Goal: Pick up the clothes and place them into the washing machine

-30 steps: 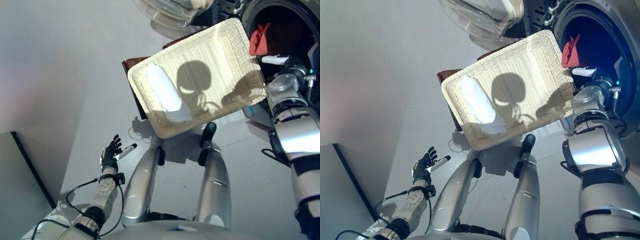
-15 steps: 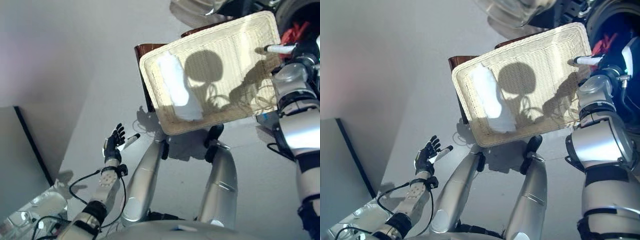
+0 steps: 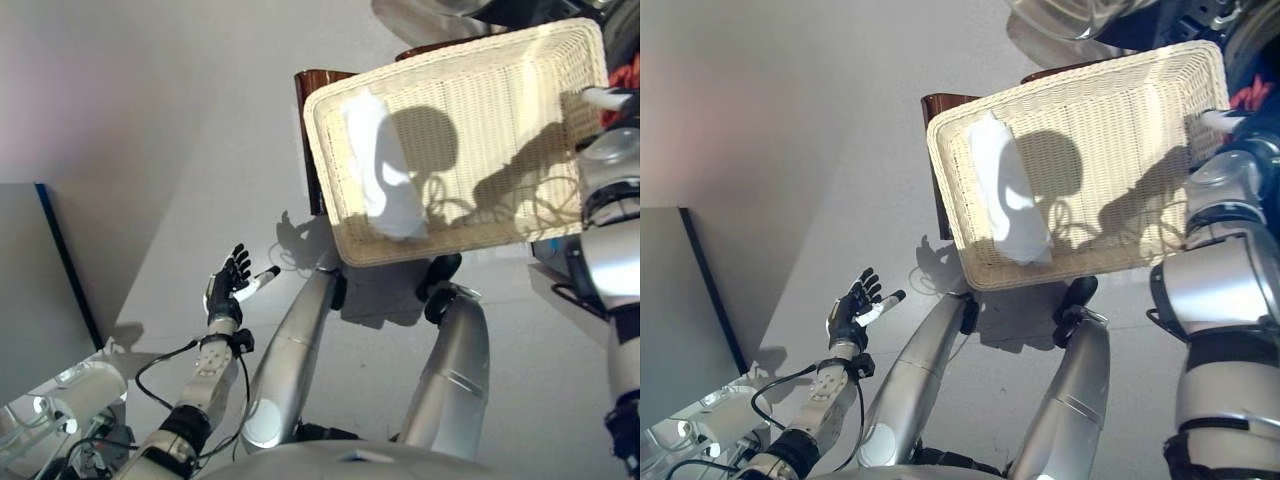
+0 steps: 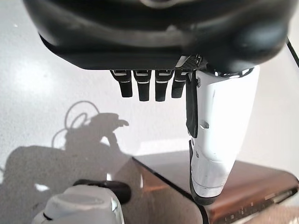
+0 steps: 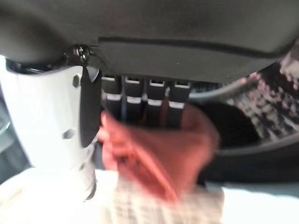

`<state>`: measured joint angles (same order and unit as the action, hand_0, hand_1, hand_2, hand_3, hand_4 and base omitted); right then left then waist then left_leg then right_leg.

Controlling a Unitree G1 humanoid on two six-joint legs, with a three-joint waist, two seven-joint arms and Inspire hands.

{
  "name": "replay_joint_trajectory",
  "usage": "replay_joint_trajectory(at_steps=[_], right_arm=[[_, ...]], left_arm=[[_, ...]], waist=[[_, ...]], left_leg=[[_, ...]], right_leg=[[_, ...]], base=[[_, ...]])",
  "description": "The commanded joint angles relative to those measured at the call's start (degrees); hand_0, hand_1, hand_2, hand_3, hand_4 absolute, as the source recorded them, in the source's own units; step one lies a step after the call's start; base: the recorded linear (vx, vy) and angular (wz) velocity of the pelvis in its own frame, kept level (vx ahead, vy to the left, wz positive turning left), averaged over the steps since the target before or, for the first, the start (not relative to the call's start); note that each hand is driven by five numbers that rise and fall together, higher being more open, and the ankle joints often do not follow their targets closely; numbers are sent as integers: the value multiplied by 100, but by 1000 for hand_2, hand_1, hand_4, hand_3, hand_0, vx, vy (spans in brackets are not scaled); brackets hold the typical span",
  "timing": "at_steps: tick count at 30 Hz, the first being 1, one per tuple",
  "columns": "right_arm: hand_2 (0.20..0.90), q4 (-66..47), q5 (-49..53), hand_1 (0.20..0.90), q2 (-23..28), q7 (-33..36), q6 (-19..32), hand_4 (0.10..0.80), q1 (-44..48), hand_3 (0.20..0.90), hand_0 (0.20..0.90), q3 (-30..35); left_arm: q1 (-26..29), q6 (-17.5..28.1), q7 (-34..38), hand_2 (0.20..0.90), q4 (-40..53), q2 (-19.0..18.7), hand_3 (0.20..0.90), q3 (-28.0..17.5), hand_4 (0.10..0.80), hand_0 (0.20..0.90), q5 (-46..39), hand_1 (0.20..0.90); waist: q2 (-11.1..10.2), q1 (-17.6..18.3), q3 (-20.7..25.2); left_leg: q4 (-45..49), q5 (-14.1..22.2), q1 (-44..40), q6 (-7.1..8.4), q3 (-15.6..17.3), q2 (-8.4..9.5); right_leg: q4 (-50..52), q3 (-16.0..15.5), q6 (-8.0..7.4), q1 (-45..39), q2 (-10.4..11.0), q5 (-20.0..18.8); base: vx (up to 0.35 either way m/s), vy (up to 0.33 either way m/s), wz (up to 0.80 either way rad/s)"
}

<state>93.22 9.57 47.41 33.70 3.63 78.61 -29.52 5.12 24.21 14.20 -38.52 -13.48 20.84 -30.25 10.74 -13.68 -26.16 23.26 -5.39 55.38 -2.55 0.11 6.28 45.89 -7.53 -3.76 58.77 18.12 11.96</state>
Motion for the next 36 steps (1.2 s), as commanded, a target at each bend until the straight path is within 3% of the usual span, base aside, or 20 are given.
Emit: replay_joint_trajectory(at_steps=[1, 13, 20, 28, 33, 34, 36], right_arm=[[200, -207, 27, 200, 458, 64, 131, 300, 338, 200, 200, -403], [200, -231, 62, 200, 489, 7, 119, 300, 228, 200, 200, -289], [200, -339, 210, 200, 215, 33, 203, 300, -51, 200, 200, -17], [200, -742, 414, 200, -956, -44, 465, 300, -539, 200, 200, 309], [200, -993, 503, 200, -2006, -192, 629, 300, -991, 200, 200, 478], [200, -1029, 514, 200, -2122, -227, 650, 300, -1112, 200, 200, 545], [200, -1047, 542, 200, -2296, -282, 672, 300, -1277, 200, 200, 623]], left_arm=[[-226, 260, 147, 900, 104, -195, 900, -302, 800, 900, 33, 900], [-266, 269, 105, 900, 27, -156, 900, -275, 800, 900, 64, 900], [-251, 249, 114, 900, -79, -150, 900, -290, 800, 900, 98, 900], [-76, 227, 167, 900, -403, -205, 900, -368, 800, 900, 140, 900], [87, 175, 169, 900, -839, -193, 900, -380, 800, 900, 240, 900], [104, 157, 165, 900, -896, -190, 900, -371, 800, 900, 275, 900], [118, 152, 159, 900, -1007, -193, 900, -365, 800, 900, 307, 900]], waist=[[433, -210, 180], [626, -253, 281], [577, -170, 284], [349, 21, 229], [137, 108, 233], [165, 84, 214], [130, 87, 234]], left_leg=[[500, 696, 95, 309, 182, 165], [310, 615, -13, 288, 257, 244], [194, 600, -213, 280, 303, 194], [-13, 568, -652, 296, 276, 72], [-382, 448, -1177, 358, 234, -48], [-520, 203, -1234, 328, 249, -123], [-675, 150, -1422, 343, 226, -149]], right_leg=[[-141, 181, -30, -530, -200, 76], [-135, 340, 12, -469, -105, 82], [-296, 343, 10, -661, -164, 34], [-710, 233, 15, -1220, -375, -73], [-1311, 90, 11, -1852, -540, -263], [-1477, 8, 55, -1914, -599, -498], [-1682, -53, 45, -2121, -618, -556]], base=[[-4, 49, 12], [-10, 38, 0], [8, -2, -6], [8, -43, -13], [-19, -56, -19], [-94, -42, -17], [-45, -49, -12]])
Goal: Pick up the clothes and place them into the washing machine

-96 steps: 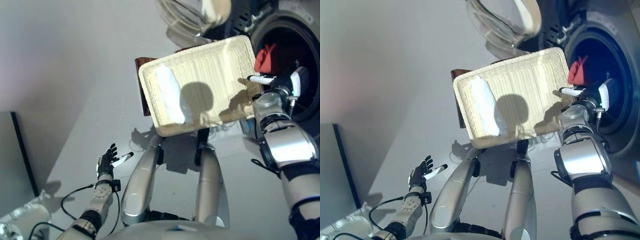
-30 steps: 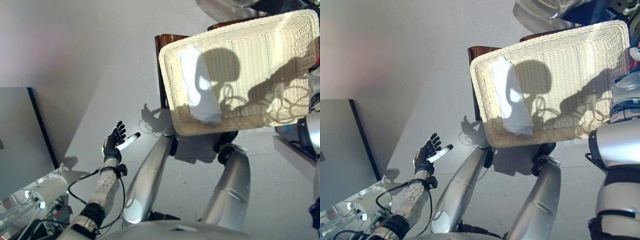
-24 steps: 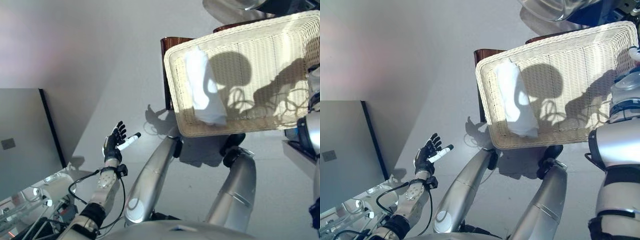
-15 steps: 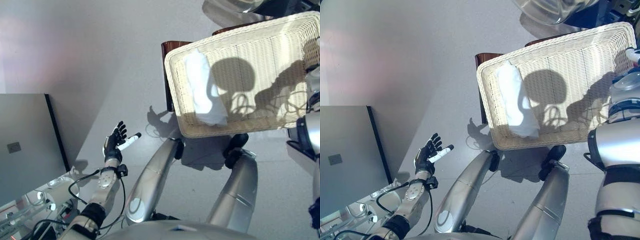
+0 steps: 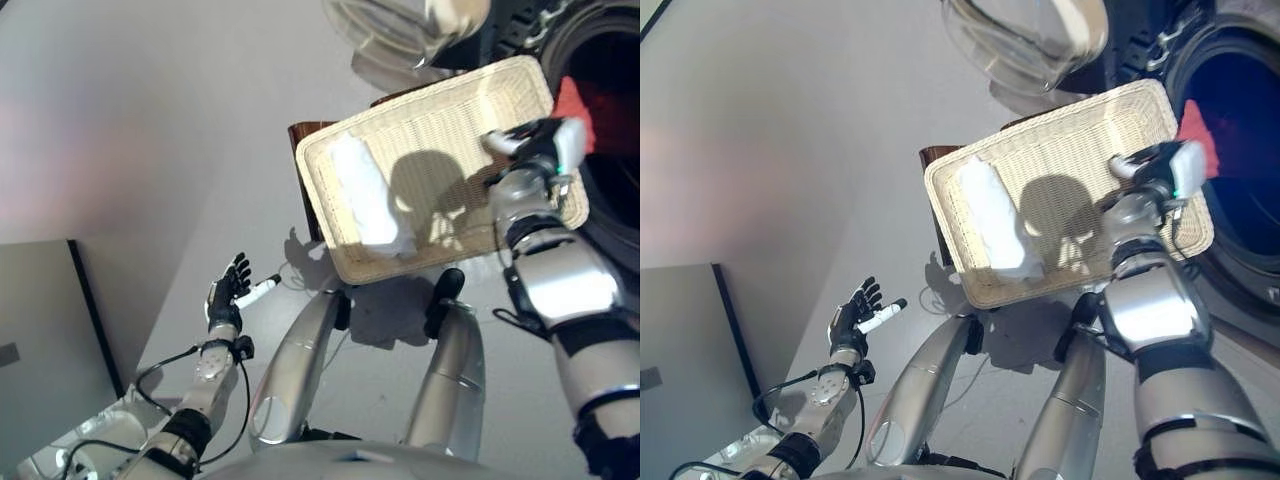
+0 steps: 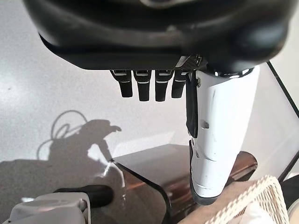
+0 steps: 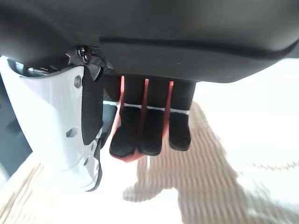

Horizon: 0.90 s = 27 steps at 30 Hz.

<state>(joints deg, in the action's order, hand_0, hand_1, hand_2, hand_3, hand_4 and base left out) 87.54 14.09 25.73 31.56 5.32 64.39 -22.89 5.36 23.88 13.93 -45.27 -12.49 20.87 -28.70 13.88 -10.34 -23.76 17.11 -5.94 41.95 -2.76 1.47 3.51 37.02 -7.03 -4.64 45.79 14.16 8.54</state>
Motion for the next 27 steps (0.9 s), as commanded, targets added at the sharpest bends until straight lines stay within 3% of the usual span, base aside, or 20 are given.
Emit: replay_joint_trajectory(at_steps=[1, 8, 22, 23, 24, 27], right_arm=[[200, -502, 94, 200, -220, -79, 520, 300, 61, 200, 200, -9], [200, -679, 31, 200, -757, -214, 585, 300, -774, 200, 200, 173], [200, -912, -43, 200, -1462, -310, 679, 300, -1793, 200, 200, 122], [310, -954, -59, 310, -1490, -253, 698, 378, -1840, 310, 310, 134], [900, -1026, -31, 900, -1499, -221, 735, 800, -1908, 900, 900, 183], [900, -1000, -60, 900, -1366, -163, 742, 800, -1910, 900, 900, 267]], left_arm=[[100, 187, 183, 900, -370, -302, 900, -356, 800, 900, 181, 900], [57, 150, 171, 900, -695, -269, 900, -369, 800, 900, 317, 900], [47, 65, 221, 900, -1225, -103, 900, -351, 800, 900, 496, 900], [46, 66, 229, 900, -1231, -110, 900, -362, 800, 900, 494, 900], [48, 67, 256, 900, -1261, -109, 900, -376, 800, 900, 495, 900], [71, 60, 303, 900, -1405, -91, 900, -371, 800, 900, 550, 900]], waist=[[-204, -244, 23], [-286, -213, 174], [-463, -104, 324], [-481, -93, 338], [-505, -87, 360], [-521, -74, 374]], left_leg=[[-165, 160, -168, 374, 72, 108], [-741, -81, -720, 423, 2, 14], [-905, -123, -1185, 451, -125, -113], [-927, -125, -1215, 457, -133, -124], [-935, -128, -1227, 464, -139, -131], [-903, -112, -1231, 465, -154, -124]], right_leg=[[-917, -117, 128, -933, -242, -247], [-1566, -254, 72, -1516, -311, -467], [-1984, -306, 66, -2040, -401, -606], [-2012, -306, 64, -2072, -406, -606], [-2044, -313, 58, -2086, -405, -619], [-2045, -330, 64, -2119, -412, -611]], base=[[10, -46, -14], [13, -40, -3], [13, -27, -1], [37, -40, 9], [17, -23, 6], [0, 0, 0]])
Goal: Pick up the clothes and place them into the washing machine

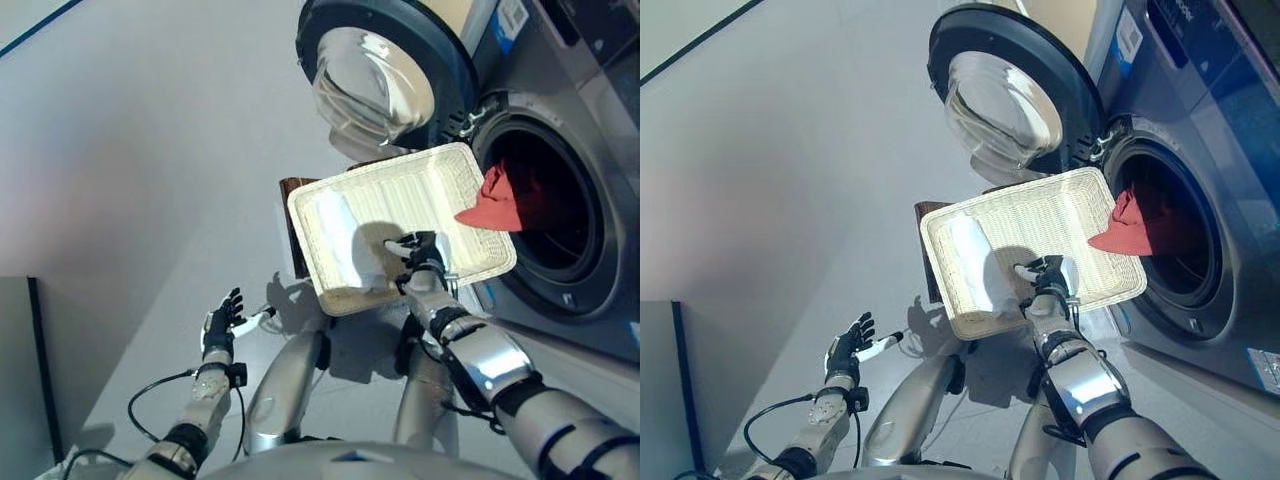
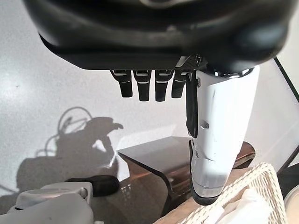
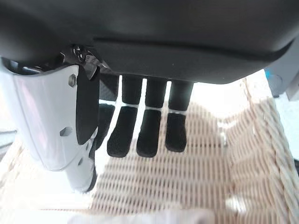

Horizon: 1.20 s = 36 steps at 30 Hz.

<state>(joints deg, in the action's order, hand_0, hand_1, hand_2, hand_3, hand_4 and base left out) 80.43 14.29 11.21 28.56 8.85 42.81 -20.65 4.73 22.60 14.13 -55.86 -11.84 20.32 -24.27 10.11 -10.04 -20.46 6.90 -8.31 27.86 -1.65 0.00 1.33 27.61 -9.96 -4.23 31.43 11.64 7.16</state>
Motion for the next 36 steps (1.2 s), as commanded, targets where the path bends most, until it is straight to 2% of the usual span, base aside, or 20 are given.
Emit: replay_joint_trajectory(at_steps=[1, 4, 5, 7, 9, 10, 11, 14, 15, 22, 31, 36], right_arm=[[900, -277, -92, 900, 146, 175, 384, 800, 274, 900, 900, 72], [900, -336, 230, 900, 323, 238, 504, 800, 321, 900, 900, 361], [900, -377, 682, 900, 356, 171, 641, 800, 287, 900, 900, 599], [900, -605, 2703, 900, 370, -491, 1100, 800, 126, 900, 900, 1362], [900, -600, 3371, 900, 480, -706, 1218, 800, 132, 900, 900, 1640], [900, -580, 3392, 900, 489, -732, 1223, 800, 136, 900, 900, 1640], [900, -502, 4007, 900, 602, -926, 1321, 800, 187, 900, 900, 1894], [900, -614, 4358, 900, 630, -1068, 1376, 800, 263, 900, 900, 1991], [900, -807, 4790, 900, 585, -1190, 1522, 800, 258, 900, 900, 2166], [900, -946, 5291, 900, 610, -1259, 1713, 800, 497, 900, 900, 2476], [900, -1038, 5780, 900, 496, -1386, 1986, 800, 530, 900, 900, 2722], [900, -972, 5843, 900, 738, -1250, 2056, 800, 816, 900, 900, 2856]], left_arm=[[144, 185, 286, 900, -377, -152, 900, -317, 800, 900, 108, 900], [160, 219, 302, 900, -335, -168, 900, -300, 800, 900, 112, 900], [168, 215, 298, 900, -341, -165, 900, -300, 800, 900, 109, 900], [137, 207, 215, 900, -153, -144, 900, -302, 800, 900, 26, 900], [26, 190, 111, 900, 80, -195, 900, -321, 800, 900, -3, 900], [23, 187, 110, 900, 86, -198, 900, -317, 800, 900, -5, 900], [-22, 169, 17, 900, 175, -211, 900, -336, 800, 900, -48, 900], [-78, 169, -27, 900, 282, -240, 900, -339, 800, 900, -100, 900], [-120, 177, -77, 900, 342, -227, 900, -346, 800, 900, -181, 900], [-123, 206, -169, 900, 362, -102, 900, -211, 800, 900, -345, 900], [-75, 220, -195, 900, 285, -16, 900, -108, 800, 900, -450, 900], [-166, 264, -249, 900, 460, -62, 900, -92, 800, 900, -500, 900]], waist=[[-143, -96, 42], [-119, -72, 27], [-112, -61, 21], [-66, -37, -26], [-12, -44, -50], [-14, -52, -46], [75, -66, -67], [142, -79, -91], [219, -69, -124], [425, -36, -182], [411, 55, -131], [504, 30, -91]], left_leg=[[120, 125, 182, 354, -13, 95], [117, 125, 211, 356, -16, 100], [114, 130, 215, 357, -15, 101], [121, 162, 222, 361, -8, 112], [118, 172, 239, 362, 14, 110], [119, 173, 243, 362, 18, 109], [111, 184, 264, 360, 34, 122], [105, 187, 295, 360, 64, 116], [114, 195, 326, 359, 97, 118], [191, 241, 426, 345, 186, 155], [172, 286, 412, 340, 236, 162], [119, 291, 414, 339, 253, 212]], right_leg=[[-1105, -41, 26, -683, -158, -469], [-1101, -42, 30, -648, -147, -467], [-1103, -39, 31, -642, -148, -461], [-1074, -19, 35, -591, -141, -443], [-1058, -2, 36, -546, -127, -426], [-1055, 3, 36, -540, -127, -425], [-1044, 29, 34, -484, -106, -415], [-1028, 89, 28, -413, -95, -420], [-1018, 128, 21, -352, -74, -424], [-965, 246, 4, -226, -35, -407], [-972, 349, -9, -179, -32, -432], [-1017, 401, -25, -153, 9, -457]], base=[[0, 0, 0], [-5, -2, 1], [-16, -9, 4], [-5, -4, 2], [0, 0, 0], [0, 0, 0], [0, 0, 0], [-14, 35, -2], [-17, 54, -11], [0, 40, -9], [10, 14, -2], [-1, 6, 0]])
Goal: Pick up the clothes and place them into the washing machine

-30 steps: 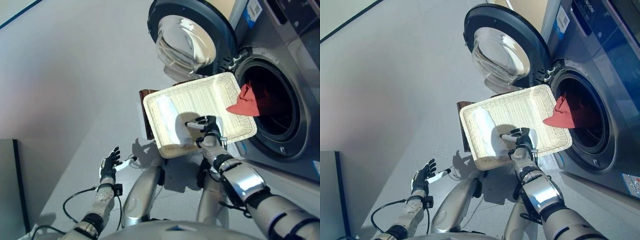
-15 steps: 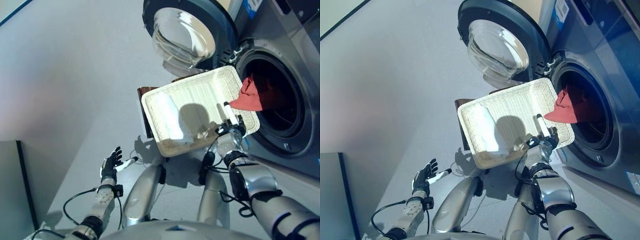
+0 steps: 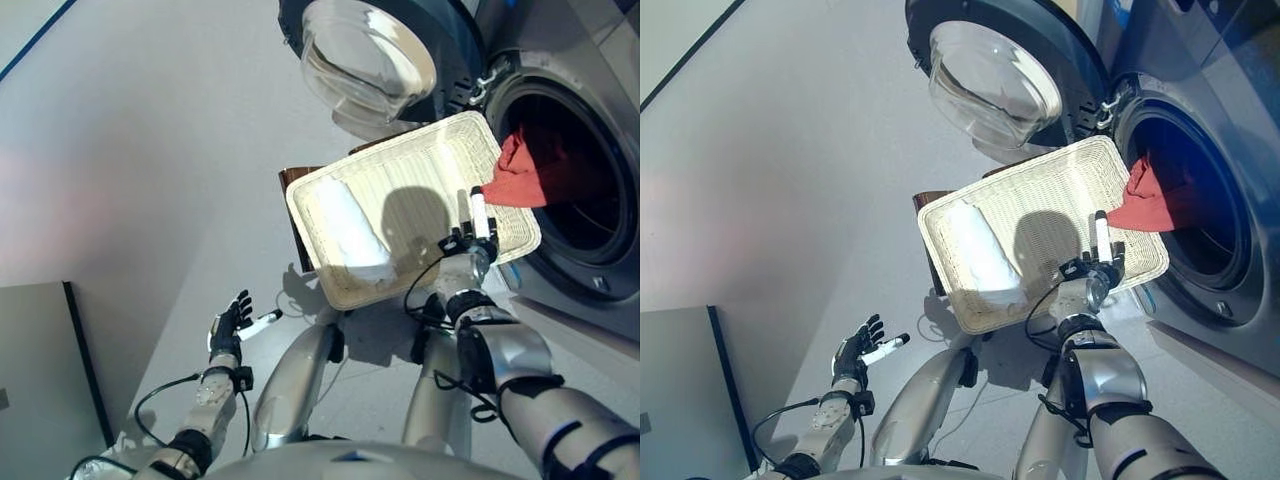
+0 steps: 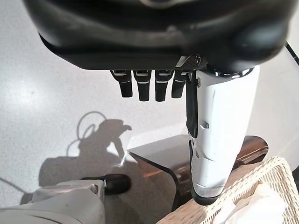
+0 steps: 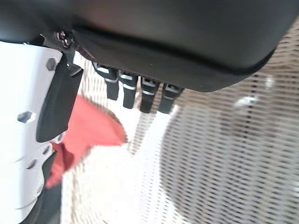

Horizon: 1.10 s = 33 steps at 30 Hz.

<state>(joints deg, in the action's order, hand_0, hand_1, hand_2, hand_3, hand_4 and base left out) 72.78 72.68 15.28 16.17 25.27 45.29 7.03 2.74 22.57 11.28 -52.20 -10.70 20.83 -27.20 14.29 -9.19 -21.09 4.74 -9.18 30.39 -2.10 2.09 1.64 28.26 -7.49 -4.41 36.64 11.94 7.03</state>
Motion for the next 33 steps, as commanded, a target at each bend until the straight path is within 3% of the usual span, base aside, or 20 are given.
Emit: replay_joint_trajectory(at_steps=[1, 14, 23, 24, 25, 27, 33], right_arm=[[900, -231, 1, 900, 374, 25, 431, 800, 640, 900, 900, 89], [900, -26, -261, 900, 1081, 502, 443, 800, 1474, 900, 900, 62], [900, 507, -454, 900, 1808, 728, 154, 800, 2149, 900, 900, -97], [760, 595, -545, 760, 1946, 784, 85, 700, 2220, 760, 760, -149], [535, 702, -599, 535, 2096, 791, -7, 539, 2345, 535, 535, -243], [200, 794, -762, 200, 2313, 884, -112, 300, 2583, 200, 200, -399], [200, 861, -1041, 200, 2584, 1010, -312, 300, 3042, 200, 200, -781]], left_arm=[[17, 276, 36, 900, 118, -183, 900, -137, 800, 900, -225, 900], [-74, 315, 24, 900, 167, -231, 900, -35, 800, 900, -308, 900], [-146, 382, 4, 900, 596, -302, 900, -23, 800, 900, -327, 900], [-186, 396, -10, 900, 664, -327, 900, -28, 800, 900, -330, 900], [-189, 384, -8, 900, 718, -344, 900, -39, 800, 900, -318, 900], [-217, 399, 12, 900, 732, -384, 900, -54, 800, 900, -288, 900], [-220, 445, 141, 900, 905, -507, 900, -188, 800, 900, -211, 900]], waist=[[110, -61, -35], [374, -122, -118], [531, -330, -130], [546, -363, -130], [568, -395, -131], [615, -447, -102], [656, -577, -32]], left_leg=[[336, 380, 173, 380, 51, 186], [355, 374, 424, 356, 125, 274], [390, 389, 686, 319, 123, 373], [394, 392, 712, 317, 127, 383], [417, 388, 763, 318, 117, 394], [465, 407, 830, 310, 96, 446], [549, 454, 962, 297, 103, 536]], right_leg=[[-1080, 164, -9, -652, -13, -451], [-998, 284, -35, -325, 67, -486], [-955, 326, -79, -59, 210, -527], [-931, 314, -79, -34, 235, -520], [-875, 303, -83, 15, 263, -503], [-745, 299, -92, 112, 320, -466], [-688, 322, -132, 225, 433, -484]], base=[[-8, 32, -4], [2, 22, -4], [20, 46, 1], [9, 22, 8], [17, 33, 9], [25, 48, 13], [37, 69, 12]])
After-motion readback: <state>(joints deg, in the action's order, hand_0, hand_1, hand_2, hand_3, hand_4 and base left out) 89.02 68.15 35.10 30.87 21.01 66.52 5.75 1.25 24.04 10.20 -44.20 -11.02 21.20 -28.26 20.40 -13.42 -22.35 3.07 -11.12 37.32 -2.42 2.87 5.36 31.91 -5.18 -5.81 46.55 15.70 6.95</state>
